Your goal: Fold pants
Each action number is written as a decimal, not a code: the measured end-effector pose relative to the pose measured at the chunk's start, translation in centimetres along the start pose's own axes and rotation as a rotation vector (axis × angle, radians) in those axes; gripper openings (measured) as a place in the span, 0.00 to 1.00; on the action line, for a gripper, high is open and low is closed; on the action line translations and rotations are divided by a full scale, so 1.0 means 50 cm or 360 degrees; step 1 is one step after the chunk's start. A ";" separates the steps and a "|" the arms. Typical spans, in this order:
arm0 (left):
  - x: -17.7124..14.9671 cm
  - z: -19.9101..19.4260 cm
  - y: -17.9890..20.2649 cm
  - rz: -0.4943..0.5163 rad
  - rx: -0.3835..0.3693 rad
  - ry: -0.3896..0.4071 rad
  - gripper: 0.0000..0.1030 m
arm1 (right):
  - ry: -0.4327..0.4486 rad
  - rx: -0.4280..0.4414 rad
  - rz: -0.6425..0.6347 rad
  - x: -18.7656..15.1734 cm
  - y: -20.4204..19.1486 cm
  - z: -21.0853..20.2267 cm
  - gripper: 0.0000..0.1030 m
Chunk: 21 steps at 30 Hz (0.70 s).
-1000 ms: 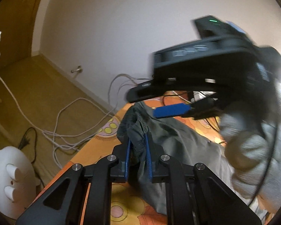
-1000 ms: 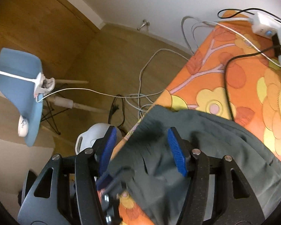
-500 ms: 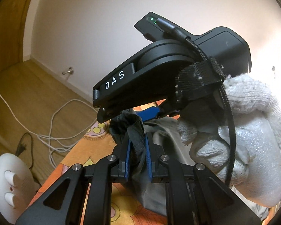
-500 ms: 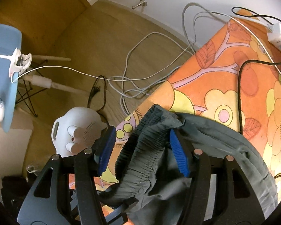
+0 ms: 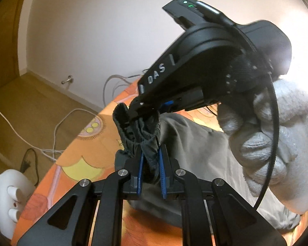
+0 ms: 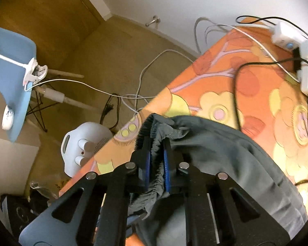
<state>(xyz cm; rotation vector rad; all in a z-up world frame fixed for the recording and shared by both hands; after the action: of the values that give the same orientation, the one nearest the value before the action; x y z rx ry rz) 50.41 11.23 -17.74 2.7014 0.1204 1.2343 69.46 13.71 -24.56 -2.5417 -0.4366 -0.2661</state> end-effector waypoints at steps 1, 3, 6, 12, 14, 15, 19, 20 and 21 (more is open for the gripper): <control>-0.001 -0.004 0.005 0.0008 -0.0005 0.0001 0.11 | 0.0021 0.0003 0.0006 -0.008 0.005 -0.011 0.10; -0.003 -0.014 0.017 0.0031 -0.0008 0.0008 0.11 | 0.0059 0.0027 0.0029 -0.023 0.015 -0.031 0.09; -0.005 -0.022 0.033 0.0036 -0.0027 0.0005 0.11 | 0.0092 0.0052 0.0058 -0.038 0.030 -0.059 0.09; -0.016 -0.033 0.055 0.0005 -0.0064 0.0019 0.11 | 0.0115 0.0115 0.0097 -0.055 0.043 -0.091 0.12; -0.029 -0.029 0.050 -0.0058 -0.0068 -0.0006 0.11 | 0.0074 0.0106 0.0084 -0.058 0.036 -0.083 0.16; -0.036 -0.029 0.049 -0.0073 -0.0065 -0.0011 0.11 | 0.0057 0.0098 0.0061 -0.058 0.030 -0.078 0.18; -0.053 -0.027 0.036 -0.0136 -0.0067 -0.0017 0.11 | -0.0009 0.0049 -0.0016 -0.050 0.000 -0.030 0.43; -0.055 -0.026 0.033 -0.0149 -0.0071 -0.0015 0.11 | -0.0033 0.0043 -0.0026 -0.051 -0.005 -0.018 0.50; -0.054 -0.024 0.028 -0.0161 -0.0077 -0.0015 0.11 | -0.0060 0.0024 -0.0040 -0.051 -0.009 -0.006 0.52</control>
<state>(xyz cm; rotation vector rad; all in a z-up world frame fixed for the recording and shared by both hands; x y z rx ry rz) 47.71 9.62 -18.71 2.6252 0.2200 1.1799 66.89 13.26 -24.79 -2.5315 -0.4834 -0.2240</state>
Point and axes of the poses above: each gripper's, at about its wrist camera, not at the fingertips, and z roughly the way its jaws point, y to its right, x to its top, the point moved 7 cm from there along z, roughly the way its jaws point, and after that the axes turned 11 degrees about x, right-handed, at the moved point
